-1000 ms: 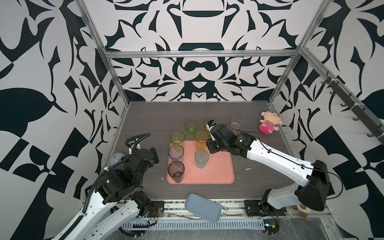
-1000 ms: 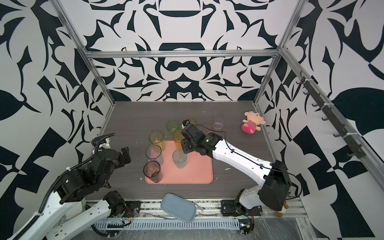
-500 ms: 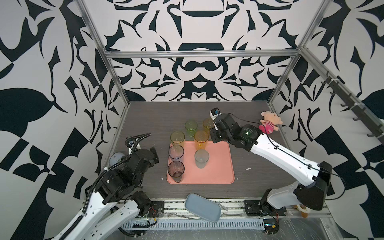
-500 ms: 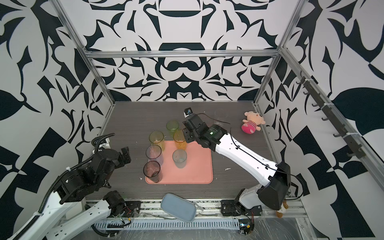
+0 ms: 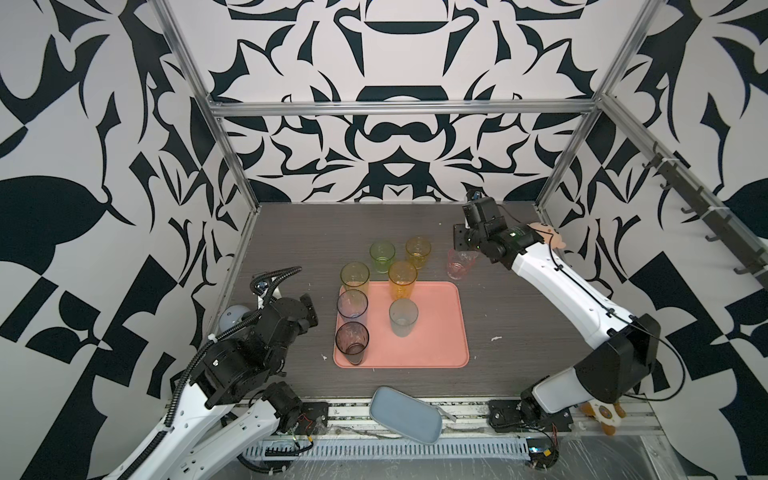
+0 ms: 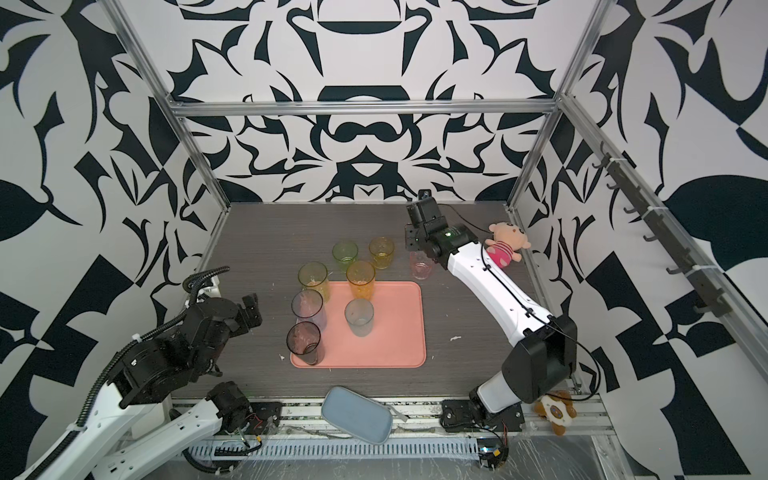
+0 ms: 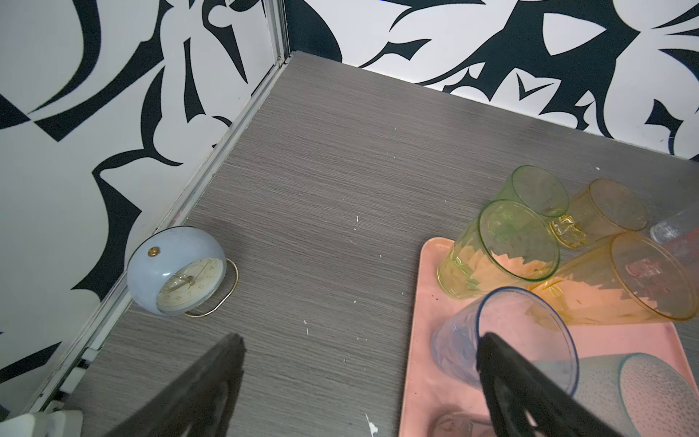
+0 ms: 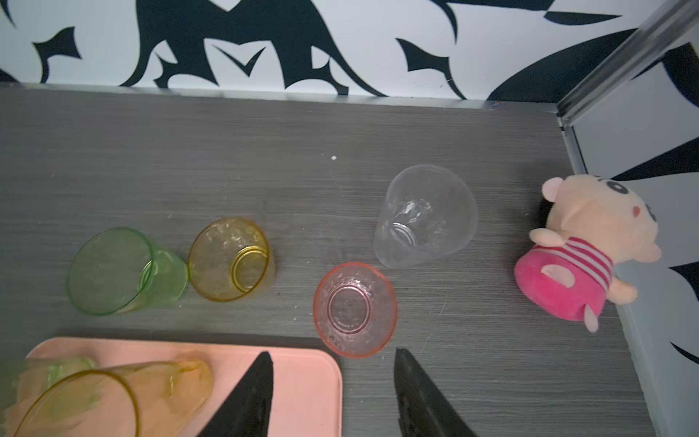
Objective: Place the glasses into the tray
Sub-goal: 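Raise the right gripper and move it over the clear glass by the plush toy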
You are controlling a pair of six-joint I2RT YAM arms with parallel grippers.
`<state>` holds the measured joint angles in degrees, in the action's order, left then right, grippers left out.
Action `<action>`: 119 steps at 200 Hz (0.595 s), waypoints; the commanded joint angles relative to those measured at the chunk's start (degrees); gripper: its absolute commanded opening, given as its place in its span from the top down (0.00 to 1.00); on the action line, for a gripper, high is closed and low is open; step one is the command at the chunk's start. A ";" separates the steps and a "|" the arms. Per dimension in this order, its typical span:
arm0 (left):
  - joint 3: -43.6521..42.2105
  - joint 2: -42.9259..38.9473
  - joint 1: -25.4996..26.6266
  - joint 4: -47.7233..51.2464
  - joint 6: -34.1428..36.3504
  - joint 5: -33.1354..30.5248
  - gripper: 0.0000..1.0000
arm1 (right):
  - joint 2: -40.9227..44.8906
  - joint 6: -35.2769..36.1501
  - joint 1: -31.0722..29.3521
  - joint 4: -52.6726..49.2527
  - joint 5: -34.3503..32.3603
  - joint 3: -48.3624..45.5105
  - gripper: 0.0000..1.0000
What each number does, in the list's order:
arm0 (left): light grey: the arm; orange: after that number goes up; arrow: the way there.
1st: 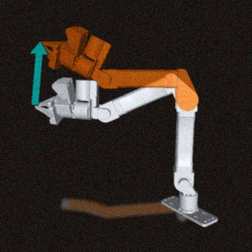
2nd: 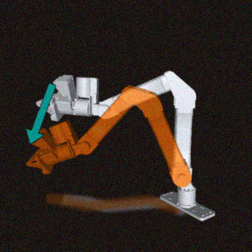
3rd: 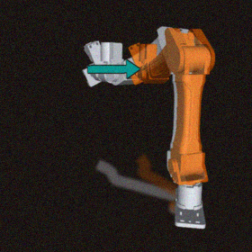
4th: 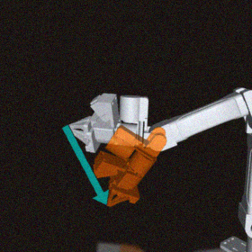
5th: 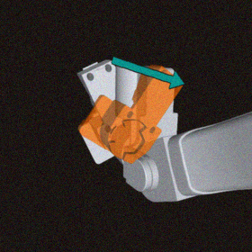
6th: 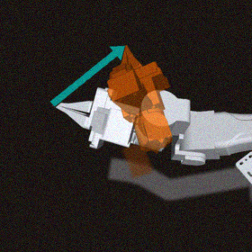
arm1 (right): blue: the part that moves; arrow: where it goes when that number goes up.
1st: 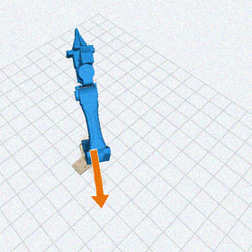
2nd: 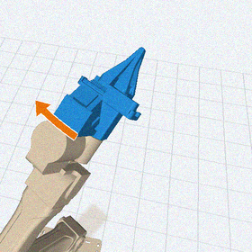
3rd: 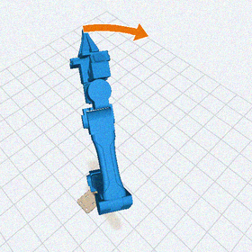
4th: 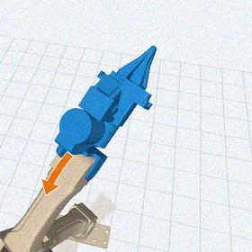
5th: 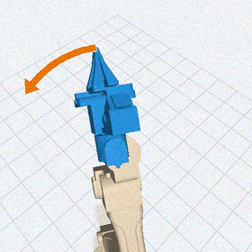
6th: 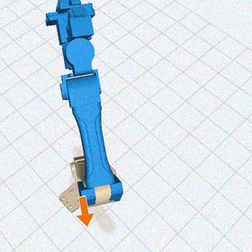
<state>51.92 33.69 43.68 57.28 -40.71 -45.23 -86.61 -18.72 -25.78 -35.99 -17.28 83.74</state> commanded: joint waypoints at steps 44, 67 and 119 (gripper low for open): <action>-0.79 -0.23 0.18 1.35 -0.84 -1.22 0.00 | -1.49 -3.98 9.42 6.05 0.41 1.58 0.33; -0.85 -0.35 0.18 1.35 -0.86 -1.26 0.01 | -2.99 -5.15 12.78 7.37 1.58 1.32 0.31; -0.90 -0.46 0.18 1.32 -0.92 -1.25 0.01 | -7.66 -7.99 18.49 8.84 5.68 1.80 0.30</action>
<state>51.92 33.69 43.68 57.28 -40.71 -45.23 -93.34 -24.34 -8.84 -29.04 -13.63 83.74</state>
